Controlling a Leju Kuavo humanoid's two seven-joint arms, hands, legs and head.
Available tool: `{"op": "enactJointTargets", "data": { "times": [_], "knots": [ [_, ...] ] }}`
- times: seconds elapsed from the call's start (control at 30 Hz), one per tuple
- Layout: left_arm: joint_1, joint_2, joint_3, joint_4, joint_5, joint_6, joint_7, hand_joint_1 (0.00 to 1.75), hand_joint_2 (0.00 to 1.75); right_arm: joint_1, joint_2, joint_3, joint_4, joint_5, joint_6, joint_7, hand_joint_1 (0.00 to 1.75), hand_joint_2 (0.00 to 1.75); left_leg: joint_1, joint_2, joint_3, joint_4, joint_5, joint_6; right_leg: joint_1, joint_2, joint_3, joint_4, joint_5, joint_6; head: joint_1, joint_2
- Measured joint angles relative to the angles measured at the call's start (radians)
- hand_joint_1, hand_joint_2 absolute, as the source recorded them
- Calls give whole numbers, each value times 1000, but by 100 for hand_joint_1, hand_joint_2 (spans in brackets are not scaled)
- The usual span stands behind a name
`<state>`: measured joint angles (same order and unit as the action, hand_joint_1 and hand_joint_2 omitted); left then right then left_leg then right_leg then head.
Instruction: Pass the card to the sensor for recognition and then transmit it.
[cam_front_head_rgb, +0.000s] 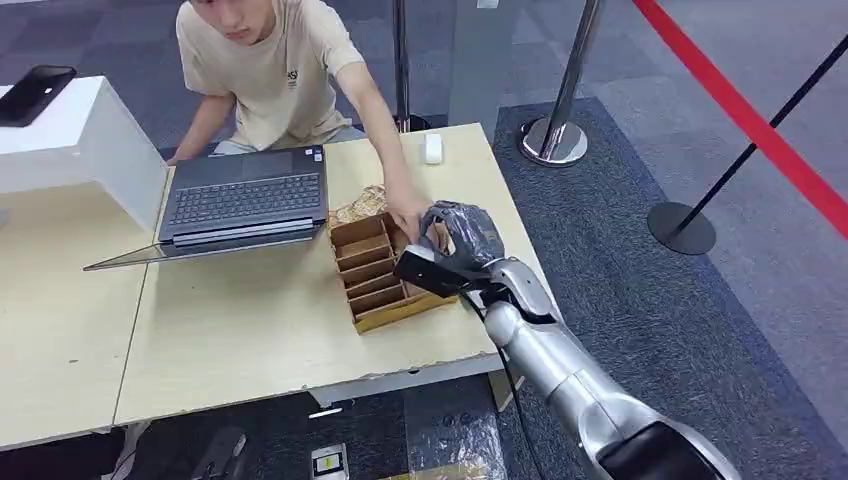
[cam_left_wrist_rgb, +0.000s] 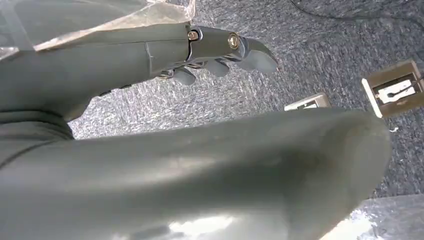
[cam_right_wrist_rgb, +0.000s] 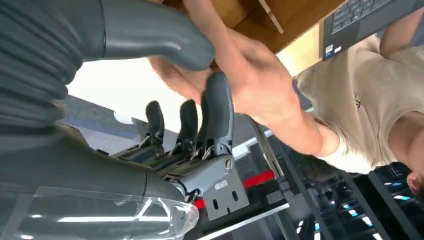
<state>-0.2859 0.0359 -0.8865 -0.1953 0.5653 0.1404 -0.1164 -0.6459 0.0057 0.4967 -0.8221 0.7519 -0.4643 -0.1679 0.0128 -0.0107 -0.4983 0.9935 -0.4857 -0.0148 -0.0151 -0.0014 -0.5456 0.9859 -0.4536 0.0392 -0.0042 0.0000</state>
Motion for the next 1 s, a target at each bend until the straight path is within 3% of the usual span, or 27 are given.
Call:
{"op": "enactJointTargets", "data": {
  "times": [0.03,0.07,0.13,0.17,0.23,0.7,1.0],
  "knots": [
    [0,0,0,0,0,0,0,0,0,0,0,0,2,0,1,0,52,175,0,0,0,0,0,0,0,0,0,0,0,0,0,0],
    [0,0,0,0,-1,-1,0,0,0,0,0,0,3,0,1,2,49,175,0,0,0,0,0,0,0,0,0,0,0,0,0,0],
    [0,0,0,0,-2,-2,0,0,0,0,0,0,4,0,1,2,54,175,0,0,0,0,0,0,0,0,0,0,0,0,0,0],
    [-1,0,0,0,-2,-2,0,0,0,0,0,0,5,0,1,2,72,175,0,0,0,0,0,0,0,0,0,0,0,0,0,0],
    [-1,0,0,0,-2,-2,0,0,0,0,0,0,8,0,1,2,75,175,0,0,0,0,0,0,0,0,0,0,0,0,0,0],
    [-1,0,0,0,-2,-2,0,0,0,0,0,0,9,0,1,1,79,175,0,0,0,0,0,0,0,0,0,0,0,0,0,0],
    [-2,0,0,0,-2,-2,1,0,0,5,1,1,9,0,1,1,72,175,0,0,0,0,0,0,0,0,0,0,0,0,0,0]
  ]
}}
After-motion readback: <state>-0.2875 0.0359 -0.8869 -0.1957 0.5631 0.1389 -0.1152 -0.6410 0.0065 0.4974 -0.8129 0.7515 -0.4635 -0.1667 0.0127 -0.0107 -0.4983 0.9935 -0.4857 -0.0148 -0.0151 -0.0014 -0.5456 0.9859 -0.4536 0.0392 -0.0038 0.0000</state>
